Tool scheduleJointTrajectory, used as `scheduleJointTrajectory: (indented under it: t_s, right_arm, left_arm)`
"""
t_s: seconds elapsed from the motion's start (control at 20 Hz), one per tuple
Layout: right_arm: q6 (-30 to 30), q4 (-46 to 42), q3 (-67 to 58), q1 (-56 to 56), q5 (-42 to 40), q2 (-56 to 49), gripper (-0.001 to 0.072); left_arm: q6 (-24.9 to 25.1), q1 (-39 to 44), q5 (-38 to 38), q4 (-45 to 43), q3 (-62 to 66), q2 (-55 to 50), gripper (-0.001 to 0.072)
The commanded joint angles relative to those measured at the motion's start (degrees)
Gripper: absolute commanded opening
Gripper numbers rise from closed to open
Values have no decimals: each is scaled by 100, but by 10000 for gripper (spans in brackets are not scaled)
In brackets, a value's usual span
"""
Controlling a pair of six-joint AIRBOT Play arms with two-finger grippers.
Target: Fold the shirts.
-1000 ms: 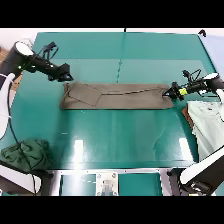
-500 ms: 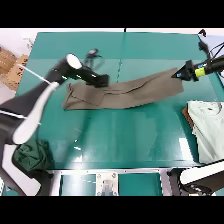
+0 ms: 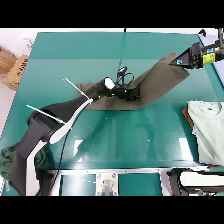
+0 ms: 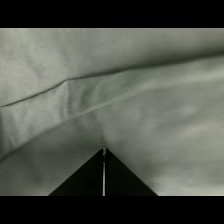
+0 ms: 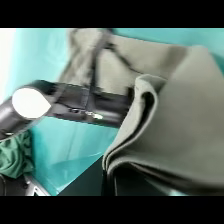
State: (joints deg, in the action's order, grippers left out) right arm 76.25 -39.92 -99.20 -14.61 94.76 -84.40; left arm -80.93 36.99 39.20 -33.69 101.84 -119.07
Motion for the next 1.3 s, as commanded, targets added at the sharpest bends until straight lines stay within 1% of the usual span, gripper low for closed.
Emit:
scheduleJointTrajectory:
  t_s: [0.0,0.15,0.25,0.35,0.45,0.55,0.65,0.8,0.85,0.9,0.95,1.0,1.1,1.2,1.25]
  right_arm:
    - [2,28,103,238,-105,39,22]
    - [146,52,118,269,-197,42,22]
    - [308,50,122,446,-328,39,22]
    - [518,50,168,852,-636,39,22]
    - [772,46,302,1482,-1150,39,22]
    - [828,39,570,2284,-2144,37,22]
    - [824,35,839,3143,-3434,-94,23]
    - [822,61,896,4417,-5327,-798,24]
    - [820,111,887,4795,-5976,-1108,53]
    - [820,192,874,5189,-6708,-1469,182]
    - [820,249,828,5499,-7232,-1792,347]
    - [822,247,728,5696,-7442,-2072,444]
    - [820,232,634,5648,-7230,-2173,445]
    - [822,90,634,5121,-6498,-1888,444]
    - [822,-24,634,4723,-5960,-1694,444]
  left_arm:
    - [94,-111,470,354,192,-146,27]
    - [177,-850,2079,291,448,55,26]
    - [92,-1453,3016,-114,737,323,26]
    - [-190,-2026,3794,-1021,1060,664,26]
    - [-315,-2577,4472,-1915,1386,1034,27]
    - [-306,-3115,4833,-2306,1541,1386,27]
    - [-251,-3620,4892,-2337,1534,1679,27]
    - [-94,-4192,4898,-2332,1534,1871,27]
    - [-85,-4332,4900,-2315,1534,1871,28]
    - [17,-4437,4905,-2321,1517,1869,28]
    - [101,-4511,4922,-2321,1510,1869,28]
    - [199,-4557,4948,-2326,1508,1869,28]
    - [310,-4594,5029,-2354,1510,1869,27]
    - [358,-4592,5045,-2350,1510,1869,27]
    - [354,-4592,5040,-2352,1510,1869,27]
